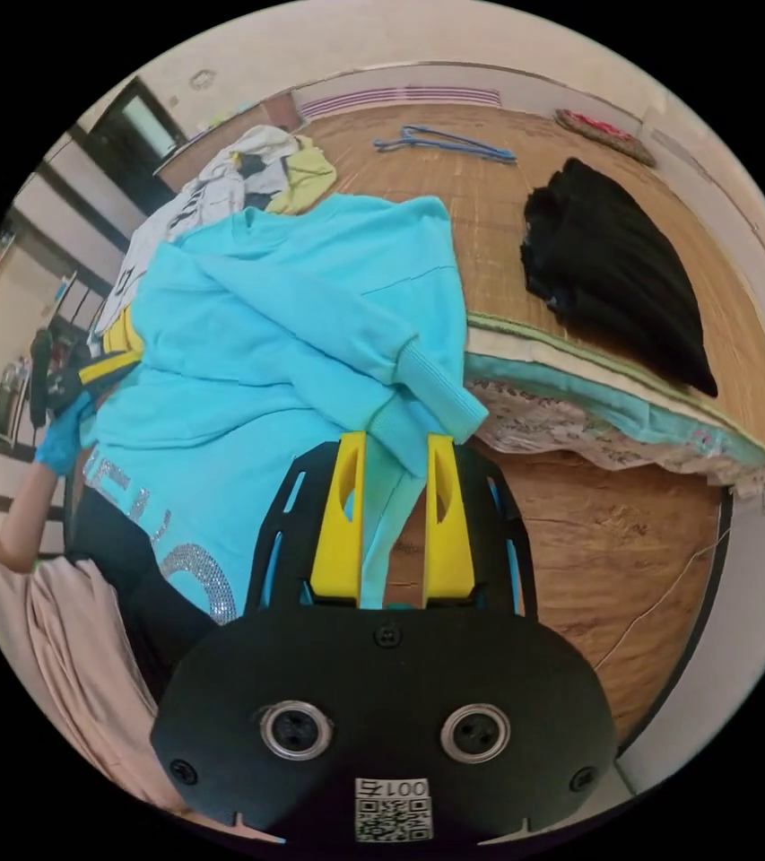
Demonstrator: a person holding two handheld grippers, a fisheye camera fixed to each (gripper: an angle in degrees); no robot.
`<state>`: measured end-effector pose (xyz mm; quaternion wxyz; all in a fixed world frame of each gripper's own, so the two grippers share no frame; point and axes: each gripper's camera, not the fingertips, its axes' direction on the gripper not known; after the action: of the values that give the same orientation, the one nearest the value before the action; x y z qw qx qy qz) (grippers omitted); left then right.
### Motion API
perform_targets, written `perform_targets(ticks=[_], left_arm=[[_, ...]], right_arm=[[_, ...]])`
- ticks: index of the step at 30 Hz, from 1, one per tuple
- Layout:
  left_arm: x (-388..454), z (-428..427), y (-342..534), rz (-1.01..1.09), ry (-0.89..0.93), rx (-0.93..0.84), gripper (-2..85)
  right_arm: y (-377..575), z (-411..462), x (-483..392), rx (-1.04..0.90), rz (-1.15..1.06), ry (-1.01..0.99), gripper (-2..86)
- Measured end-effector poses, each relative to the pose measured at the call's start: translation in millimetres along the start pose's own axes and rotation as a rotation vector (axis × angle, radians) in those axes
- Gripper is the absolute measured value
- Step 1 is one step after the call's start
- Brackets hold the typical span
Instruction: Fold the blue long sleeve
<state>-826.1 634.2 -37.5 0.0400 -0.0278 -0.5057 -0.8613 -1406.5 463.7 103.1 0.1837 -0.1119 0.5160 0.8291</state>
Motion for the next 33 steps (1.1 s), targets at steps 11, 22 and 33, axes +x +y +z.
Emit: perform_targets(ticks=[11,22,33], left_arm=[[2,-19,18,0.168,-0.011,0.114,4.0],[-4,-7,29,0.254,0.048,0.084,6.9],[-30,-29,61,0.131,0.155,0.173,-1.5]], right_arm=[[-21,15,-50,-0.046,-0.176,0.167,5.9],[-29,-76,-85,0.202,-0.17,0.176,1.5],[-32,-55,-109,0.082,-0.282,0.207,1.8]])
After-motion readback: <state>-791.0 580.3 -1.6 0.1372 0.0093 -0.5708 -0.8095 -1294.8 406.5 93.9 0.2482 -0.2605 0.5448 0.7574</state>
